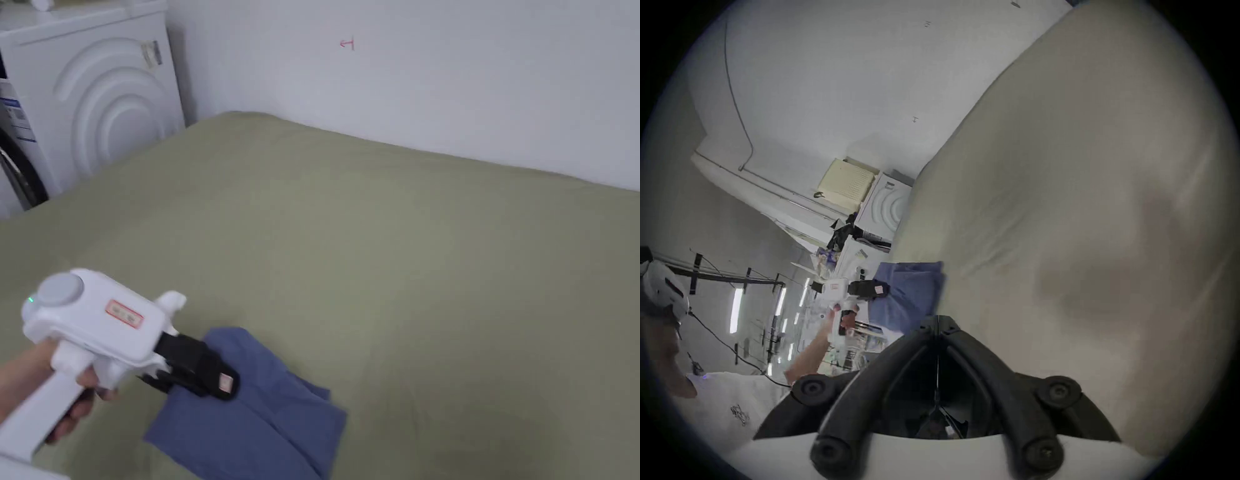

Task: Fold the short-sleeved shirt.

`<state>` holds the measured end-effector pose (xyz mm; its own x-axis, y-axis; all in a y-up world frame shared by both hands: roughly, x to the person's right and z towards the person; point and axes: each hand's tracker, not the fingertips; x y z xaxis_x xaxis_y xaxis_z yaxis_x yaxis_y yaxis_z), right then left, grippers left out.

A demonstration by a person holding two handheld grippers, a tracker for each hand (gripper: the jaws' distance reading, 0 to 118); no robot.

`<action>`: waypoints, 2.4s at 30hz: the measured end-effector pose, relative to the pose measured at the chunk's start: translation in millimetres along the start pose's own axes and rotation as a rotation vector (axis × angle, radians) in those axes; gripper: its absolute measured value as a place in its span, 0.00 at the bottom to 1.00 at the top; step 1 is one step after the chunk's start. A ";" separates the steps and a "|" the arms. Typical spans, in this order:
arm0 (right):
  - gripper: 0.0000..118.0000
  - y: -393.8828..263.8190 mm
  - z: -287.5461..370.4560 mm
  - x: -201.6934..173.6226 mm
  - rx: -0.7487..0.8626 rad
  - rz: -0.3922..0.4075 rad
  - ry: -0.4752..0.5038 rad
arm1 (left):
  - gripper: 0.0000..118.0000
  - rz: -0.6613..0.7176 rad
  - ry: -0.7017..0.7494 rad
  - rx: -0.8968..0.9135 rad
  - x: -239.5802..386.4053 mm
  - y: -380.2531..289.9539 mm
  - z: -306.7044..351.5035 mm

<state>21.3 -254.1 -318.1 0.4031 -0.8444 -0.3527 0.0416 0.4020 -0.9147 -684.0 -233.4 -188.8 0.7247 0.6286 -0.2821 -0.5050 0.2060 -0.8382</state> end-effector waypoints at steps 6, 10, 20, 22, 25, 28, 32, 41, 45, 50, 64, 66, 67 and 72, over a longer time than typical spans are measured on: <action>0.02 -3.7 -2.7 20.3 0.026 -0.005 -0.060 | 0.25 0.048 0.114 0.001 -50.4 40.3 45.1; 0.02 0.4 -2.1 14.9 0.025 0.002 -0.076 | 0.78 0.009 0.144 0.038 -55.1 49.8 45.8; 0.02 2.4 28.0 -3.3 0.054 0.067 -0.038 | 0.86 0.000 0.250 0.249 -0.3 11.0 89.1; 0.02 5.6 40.0 -16.3 0.085 0.125 -0.050 | 0.29 -0.047 0.236 0.323 32.8 -5.7 87.5; 0.02 8.8 58.9 -42.3 0.164 0.220 -0.133 | 0.02 -0.112 0.267 0.427 94.1 -38.4 71.5; 0.02 9.8 78.8 -77.6 0.302 0.348 -0.252 | 0.01 -0.235 0.245 0.513 171.6 -67.3 41.5; 0.02 4.8 90.9 -130.5 0.464 0.582 -0.508 | 0.01 -0.421 0.259 0.693 295.2 -124.5 -5.1; 0.02 -18.9 103.5 -204.8 0.815 0.903 -0.849 | 0.01 -0.639 0.398 1.074 449.2 -205.2 -74.8; 0.02 -20.7 123.1 -213.5 0.855 0.890 -0.840 | 0.02 -0.642 0.381 1.085 459.1 -212.1 -73.5; 0.02 -21.7 135.4 -212.9 0.864 0.898 -0.862 | 0.02 -0.610 0.368 1.110 458.9 -214.1 -57.7; 0.46 -18.8 138.7 -211.3 0.866 0.870 -0.863 | 0.21 -0.657 0.377 1.109 465.3 -220.6 -46.5; 0.64 -17.7 138.1 -210.4 0.896 0.872 -0.895 | 0.86 -0.653 0.384 1.093 464.3 -215.9 -48.0; 0.64 -16.7 139.3 -210.0 0.906 0.868 -0.887 | 1.00 -0.648 0.387 1.090 462.2 -215.7 -48.0; 0.64 -11.6 144.4 -211.5 0.902 0.847 -0.875 | 1.00 -0.663 0.419 1.105 455.8 -210.7 -49.4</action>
<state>67.5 -29.0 -204.4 0.9813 0.0796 -0.1753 -0.0755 0.9967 0.0295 -224.1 -27.3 -163.8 0.9638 -0.0560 -0.2607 0.0260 0.9928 -0.1172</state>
